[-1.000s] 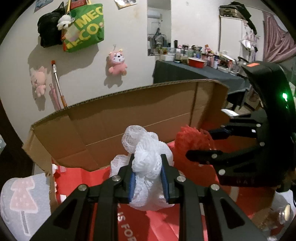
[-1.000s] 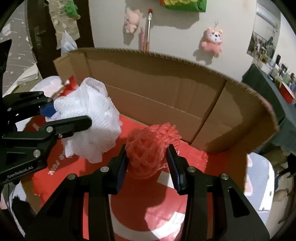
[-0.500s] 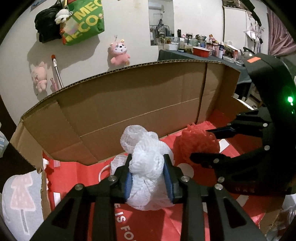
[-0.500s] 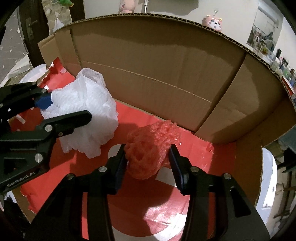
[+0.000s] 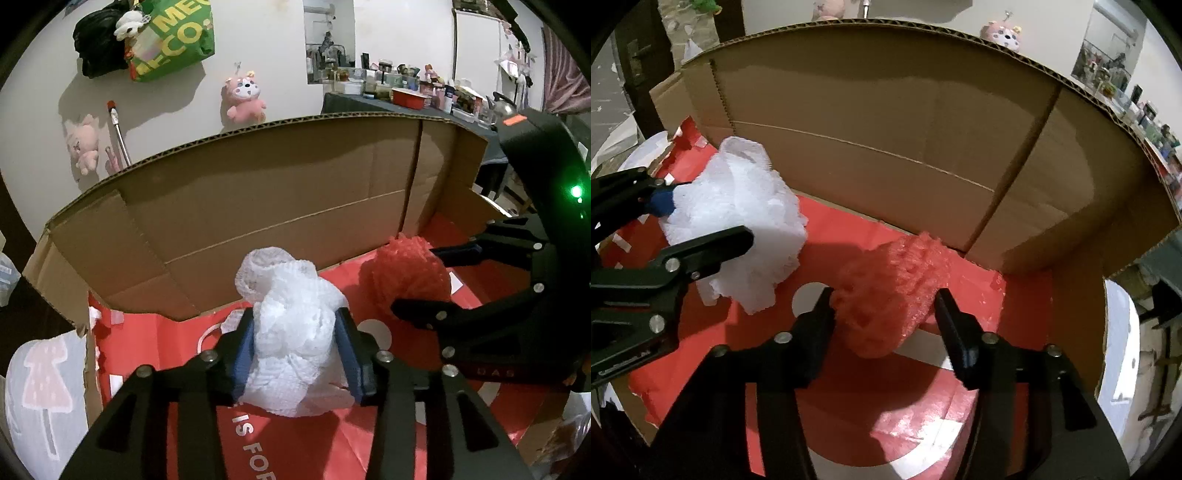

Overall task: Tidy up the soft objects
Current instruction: 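Carry both puffs into the red-lined box and open both tools, then withdraw both tools from the box back toward the table items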

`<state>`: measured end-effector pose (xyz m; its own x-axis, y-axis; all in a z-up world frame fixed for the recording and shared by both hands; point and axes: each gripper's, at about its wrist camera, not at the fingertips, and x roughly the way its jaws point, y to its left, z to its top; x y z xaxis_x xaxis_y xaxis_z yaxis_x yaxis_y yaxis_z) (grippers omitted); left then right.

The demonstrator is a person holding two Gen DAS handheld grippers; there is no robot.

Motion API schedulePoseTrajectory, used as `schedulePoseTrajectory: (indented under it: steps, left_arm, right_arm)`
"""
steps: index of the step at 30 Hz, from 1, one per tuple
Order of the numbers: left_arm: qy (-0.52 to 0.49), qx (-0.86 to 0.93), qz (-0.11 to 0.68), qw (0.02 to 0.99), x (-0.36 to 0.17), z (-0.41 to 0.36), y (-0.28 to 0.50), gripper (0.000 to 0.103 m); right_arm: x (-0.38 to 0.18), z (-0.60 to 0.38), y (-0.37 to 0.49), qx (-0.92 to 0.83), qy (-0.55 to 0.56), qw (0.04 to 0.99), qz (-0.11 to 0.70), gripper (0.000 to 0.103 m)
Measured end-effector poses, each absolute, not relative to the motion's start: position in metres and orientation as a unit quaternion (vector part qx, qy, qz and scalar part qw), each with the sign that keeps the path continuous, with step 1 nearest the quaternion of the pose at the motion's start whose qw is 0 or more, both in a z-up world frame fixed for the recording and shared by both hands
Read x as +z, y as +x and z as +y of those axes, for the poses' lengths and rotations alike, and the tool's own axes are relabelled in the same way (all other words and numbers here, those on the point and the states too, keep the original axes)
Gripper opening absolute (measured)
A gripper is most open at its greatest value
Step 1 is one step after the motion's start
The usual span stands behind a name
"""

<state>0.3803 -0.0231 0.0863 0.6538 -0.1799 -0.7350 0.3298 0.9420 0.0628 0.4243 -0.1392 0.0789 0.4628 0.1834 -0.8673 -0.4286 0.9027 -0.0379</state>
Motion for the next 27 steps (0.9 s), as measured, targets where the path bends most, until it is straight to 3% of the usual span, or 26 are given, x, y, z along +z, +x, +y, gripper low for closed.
schedulePoseTrajectory:
  steps: [8, 18, 27]
  left_arm:
    - [0.083, -0.139, 0.377, 0.912, 0.099, -0.019, 0.368, 0.070]
    - [0.065, -0.135, 0.332, 0.931, 0.135, -0.013, 0.334, 0.094]
    - [0.054, -0.122, 0.282, 0.950, 0.174, -0.003, 0.281, 0.103]
  right_arm:
    - [0.090, -0.145, 0.418, 0.168, -0.118, 0.850, 0.486, 0.075]
    - [0.122, -0.147, 0.401, 0.157, -0.111, 0.867, 0.461, 0.081]
    - [0.155, -0.158, 0.365, 0.149, -0.102, 0.888, 0.423, 0.085]
